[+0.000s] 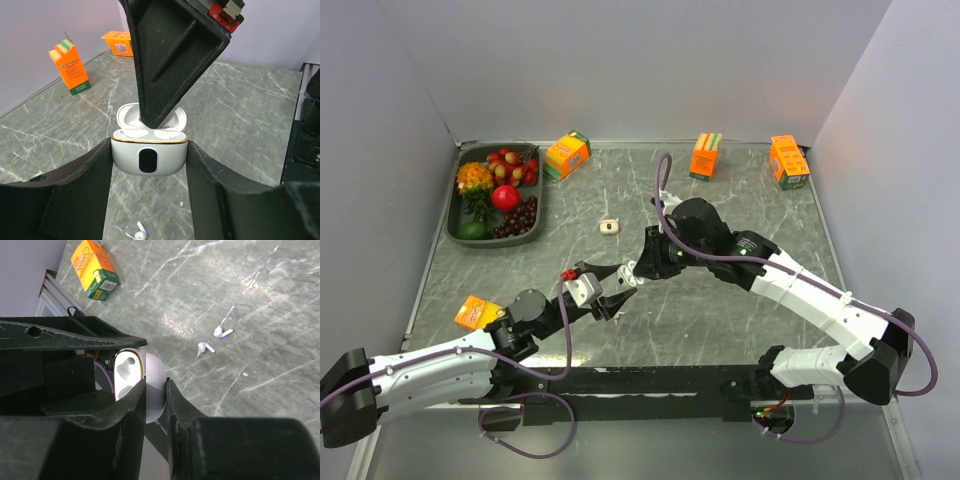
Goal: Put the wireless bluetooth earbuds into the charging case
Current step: Adjust the charging case.
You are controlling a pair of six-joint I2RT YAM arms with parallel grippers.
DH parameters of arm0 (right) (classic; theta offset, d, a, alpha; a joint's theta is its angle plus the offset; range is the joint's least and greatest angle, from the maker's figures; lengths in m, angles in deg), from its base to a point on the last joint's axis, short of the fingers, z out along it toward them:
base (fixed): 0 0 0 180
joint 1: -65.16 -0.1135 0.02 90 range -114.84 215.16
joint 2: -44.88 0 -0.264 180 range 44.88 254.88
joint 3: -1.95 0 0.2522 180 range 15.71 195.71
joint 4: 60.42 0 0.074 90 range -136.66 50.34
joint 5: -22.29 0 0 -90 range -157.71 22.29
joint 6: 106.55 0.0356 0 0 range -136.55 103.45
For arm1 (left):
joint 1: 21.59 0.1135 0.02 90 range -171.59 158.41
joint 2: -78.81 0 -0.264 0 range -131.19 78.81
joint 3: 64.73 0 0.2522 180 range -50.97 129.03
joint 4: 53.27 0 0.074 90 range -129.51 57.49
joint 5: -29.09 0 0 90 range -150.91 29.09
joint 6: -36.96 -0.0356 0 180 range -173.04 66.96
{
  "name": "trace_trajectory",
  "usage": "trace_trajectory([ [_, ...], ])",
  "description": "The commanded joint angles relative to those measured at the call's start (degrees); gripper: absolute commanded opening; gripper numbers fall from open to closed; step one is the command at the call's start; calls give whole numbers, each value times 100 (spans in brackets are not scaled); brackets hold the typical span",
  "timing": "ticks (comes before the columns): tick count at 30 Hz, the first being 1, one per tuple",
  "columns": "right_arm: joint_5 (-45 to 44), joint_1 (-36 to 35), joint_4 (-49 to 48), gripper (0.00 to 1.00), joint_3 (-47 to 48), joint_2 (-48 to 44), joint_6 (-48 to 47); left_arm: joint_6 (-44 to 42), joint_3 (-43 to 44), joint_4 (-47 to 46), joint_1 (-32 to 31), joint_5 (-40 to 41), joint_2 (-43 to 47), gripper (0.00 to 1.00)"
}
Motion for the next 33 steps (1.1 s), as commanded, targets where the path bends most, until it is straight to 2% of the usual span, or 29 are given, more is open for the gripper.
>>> trace_trajectory([
  [1, 74, 26, -70, 23, -66, -133, -66, 177, 261, -326, -29, -49, 50, 1],
  [4, 65, 26, -78, 13, -66, -221, -128, 177, 243, -290, -29, -84, 120, 1],
  [5, 65, 26, -70, 9, -66, -265, -154, 168, 243, -255, -29, -93, 138, 4],
  [6, 74, 34, -69, 0, -58, -309, -207, 142, 252, -212, -29, -84, 173, 16],
  [8, 48, 43, -69, 0, -40, -431, -277, 98, 269, -71, -29, -233, 278, 40],
  [9, 56, 61, -78, 0, -31, -484, -391, 89, 278, -27, -29, -251, 322, 60],
  [10, 39, 61, -87, 0, 21, -563, -444, 80, 287, 86, -29, -277, 410, 67],
  [11, 30, 61, 0, 0, 74, -590, -584, 80, 313, 140, -37, -269, 454, 84],
  [12, 30, 61, 27, 0, 205, -625, -672, 80, 357, 236, -37, -260, 507, 96],
  [19, 82, 61, 265, 0, 654, -906, -1331, 404, 682, 975, -29, -224, 770, 96],
  [22, 39, 61, 273, 0, 690, -1064, -1735, 905, 814, 1142, -20, -338, 885, 96],
  [24, 188, 52, 195, 0, 533, -1187, -2271, 1116, 893, 1177, -11, -1013, 981, 96],
  [26, 250, 0, -121, 0, 313, -1503, -2797, 1475, 998, 1151, 7, -1287, 991, 96],
  [28, 267, -1, -53, 0, 250, -1688, -2958, 1670, 1270, 1658, 68, -1568, 816, 96],
  [29, 363, -9, 70, 0, 294, -1706, -3454, 1714, 1619, 1878, 129, -1804, 684, 96],
  [30, 503, -9, 123, 0, 329, -1724, -3598, 1723, 1788, 2229, 304, -2511, 405, 96],
  [32, 618, -9, 264, 0, 355, -1724, -3905, 1976, 2035, 2198, 559, -3418, 157, 96],
  [33, 671, -9, 273, 0, 355, -1715, -4003, 2135, 2036, 2006, 891, -3850, -53, 96],
])
